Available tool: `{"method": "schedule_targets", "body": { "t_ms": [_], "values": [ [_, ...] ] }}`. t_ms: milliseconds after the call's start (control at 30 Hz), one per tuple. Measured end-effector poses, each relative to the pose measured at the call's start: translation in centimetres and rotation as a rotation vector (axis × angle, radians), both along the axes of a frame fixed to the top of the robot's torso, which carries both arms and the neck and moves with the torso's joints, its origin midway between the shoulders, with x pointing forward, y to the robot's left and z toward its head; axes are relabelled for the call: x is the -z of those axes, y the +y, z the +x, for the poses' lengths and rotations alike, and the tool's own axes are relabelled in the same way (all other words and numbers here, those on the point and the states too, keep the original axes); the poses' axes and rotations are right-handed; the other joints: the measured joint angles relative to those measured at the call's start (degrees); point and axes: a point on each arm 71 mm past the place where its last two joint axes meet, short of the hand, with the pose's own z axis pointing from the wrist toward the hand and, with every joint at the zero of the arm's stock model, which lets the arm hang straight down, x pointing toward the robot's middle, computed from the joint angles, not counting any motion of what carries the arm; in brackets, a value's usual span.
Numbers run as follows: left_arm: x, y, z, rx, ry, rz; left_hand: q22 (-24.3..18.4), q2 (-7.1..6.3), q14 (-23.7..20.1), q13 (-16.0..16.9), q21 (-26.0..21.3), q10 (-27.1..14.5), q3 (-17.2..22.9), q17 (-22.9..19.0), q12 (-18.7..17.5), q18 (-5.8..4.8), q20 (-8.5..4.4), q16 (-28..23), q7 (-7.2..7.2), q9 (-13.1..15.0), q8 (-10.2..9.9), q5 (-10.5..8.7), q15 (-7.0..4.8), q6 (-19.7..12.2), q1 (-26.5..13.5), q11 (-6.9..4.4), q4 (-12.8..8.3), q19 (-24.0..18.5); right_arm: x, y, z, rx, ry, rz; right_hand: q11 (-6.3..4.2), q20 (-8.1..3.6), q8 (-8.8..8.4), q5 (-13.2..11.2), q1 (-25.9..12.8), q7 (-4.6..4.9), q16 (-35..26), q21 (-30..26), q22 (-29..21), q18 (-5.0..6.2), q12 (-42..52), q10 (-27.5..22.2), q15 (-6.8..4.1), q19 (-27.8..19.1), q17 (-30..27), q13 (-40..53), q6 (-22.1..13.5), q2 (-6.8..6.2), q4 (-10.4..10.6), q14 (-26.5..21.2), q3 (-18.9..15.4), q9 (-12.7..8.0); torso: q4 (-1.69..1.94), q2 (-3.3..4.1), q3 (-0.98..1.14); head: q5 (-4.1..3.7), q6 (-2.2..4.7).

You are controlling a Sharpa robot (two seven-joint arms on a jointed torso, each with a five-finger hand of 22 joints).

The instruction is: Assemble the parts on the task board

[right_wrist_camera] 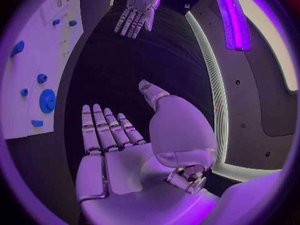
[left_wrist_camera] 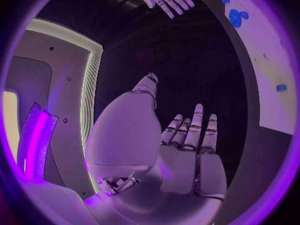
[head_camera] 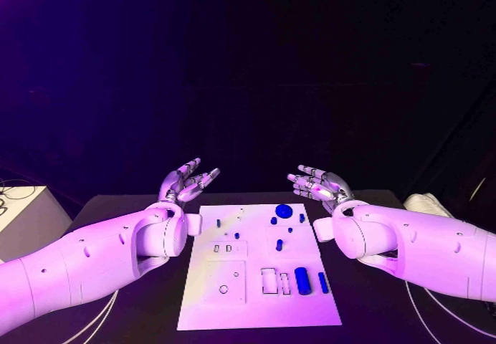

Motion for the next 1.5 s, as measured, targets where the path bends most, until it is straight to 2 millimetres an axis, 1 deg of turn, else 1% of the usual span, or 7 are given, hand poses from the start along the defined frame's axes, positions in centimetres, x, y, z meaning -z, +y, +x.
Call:
{"method": "schedule_targets", "body": {
  "t_ms": [233,500,767,1133,1300,1367,1500],
  "values": [
    [-1.0,0.4,-0.6,0.06,-0.01,-0.032,0.87,1.32,6.45,0.45,1.66,5.2,1.39,1.0,0.81,3.58,1.03,4.28,0.31,0.6,0.84,0.5,1.29,4.27,3.59,2.02,0.69,5.65,-1.4,-0.9,0.7,-0.074,-0.032,-0.072,-0.39,0.26,1.47,-0.19,4.72,0.45,1.55,1.92,0.72,1.05,0.89,8.6,-0.58,8.22,0.94,0.57,7.02,-0.19,-1.47,8.75,1.28,0.99,0.25,0.76,0.07,-0.46,-0.37],
    [-1.9,1.2,-1.7,0.097,-0.022,-0.044,3.39,3.28,17.37,2.15,8.25,31.38,3.75,3.08,4.97,5.8,1.12,9.77,1.69,2.92,4.74,0.27,0.72,19.25,4.33,4.61,0.04,24.35,-3.3,-1.6,1.2,-0.14,-0.2,-0.269,-2.37,-0.11,4.12,-0.83,8.49,2.23,3.49,3.36,1.01,3.13,1.63,21.68,-2.65,17.24,1.94,0.96,19.97,-1.02,-3.63,19.14,2.83,2.65,0.81,2.86,0.28,-1.47,-0.72],
    [-3.6,2.0,-2.7,0.13,-0.054,-0.043,6.27,1.96,28.05,2.42,15.73,45.15,7.85,9.72,6.56,5.79,-2.47,15.25,3.42,5.26,9.35,0.27,-3.16,31.68,6.23,1.8,0.18,35.25,-5.6,-1.9,1.8,-0.192,-0.371,-0.5,-4.51,-2.18,5.87,-1.16,10.1,3.85,5.78,5.54,1.44,3.12,1.71,31.16,-5.28,25.5,3.2,1.08,28.69,-2.62,-4.4,28.22,6.35,3.67,1.48,4.81,0.4,-2.61,-0.31],
    [-5.0,1.4,-4.8,0.227,-0.065,-0.053,19.12,-1.7,29.31,2.98,36.06,52.34,14.53,17.12,5.08,5.79,-6.23,15.86,2.59,8.25,11.41,0.27,-4.69,33.92,5.25,0.24,0.06,39.52,-6.6,-0.7,1.8,-0.316,-0.464,-0.85,-8.35,-8.77,7.42,-1.37,10.68,0.96,18.3,17.98,7.93,3.12,1.71,41.24,-11.31,40.96,13.64,1.7,35.25,-4.8,-4.73,45.73,6.92,5.49,2.68,6.96,0.37,-4.07,0.09],
    [-5.6,0.8,-5.8,0.28,-0.063,-0.059,25.99,-2.66,29.51,4.05,45.72,53.55,16.88,20.42,5.5,5.79,-6.24,15.86,2.46,10.02,12.42,0.24,-4.89,34.04,4.29,-0.47,-0.28,35.76,-6.6,0.0,1.9,-0.364,-0.48,-1.011,-9.44,-10.55,7.4,-1.03,10.03,0.27,36.62,32.64,21.6,2.8,1.71,43.02,-12.87,47.33,30.23,2.49,35.95,-6.97,-3.69,50.33,8.24,7.01,3.13,7.84,0.29,-4.58,0.46],
    [-5.7,0.6,-6.1,0.297,-0.062,-0.06,27.54,-2.79,29.51,4.4,47.87,53.73,17.24,21.29,5.6,5.78,-6.13,15.86,2.46,10.53,12.52,0.09,-4.89,34.04,4.16,-0.31,-0.33,34.7,-6.5,0.2,1.9,-0.376,-0.484,-1.064,-9.67,-11.33,7.17,-0.54,8.97,0.15,60.64,56.17,48.81,-0.39,1.51,42.89,-13.39,53.58,56.51,3.15,36.06,-9.71,-2.3,51.26,10.8,9.13,3.31,8.16,0.24,-4.75,0.54],
    [-6.0,0.2,-6.6,0.33,-0.061,-0.063,28.75,-3.04,29.51,4.67,49.58,53.73,17.56,22.0,5.6,5.79,-6.04,15.86,2.47,10.97,12.52,0.09,-4.89,34.04,3.91,-0.31,-0.34,34.04,-6.3,0.6,2.1,-0.391,-0.491,-1.162,-9.57,-11.11,7.18,-0.54,8.62,0.17,72.41,68.86,61.86,-1.54,1.33,41.03,-13.21,55.68,64.96,3.0,36.03,-10.05,-1.95,51.44,11.15,10.19,3.7,8.66,0.1,-5.06,0.59]
  ]
}}
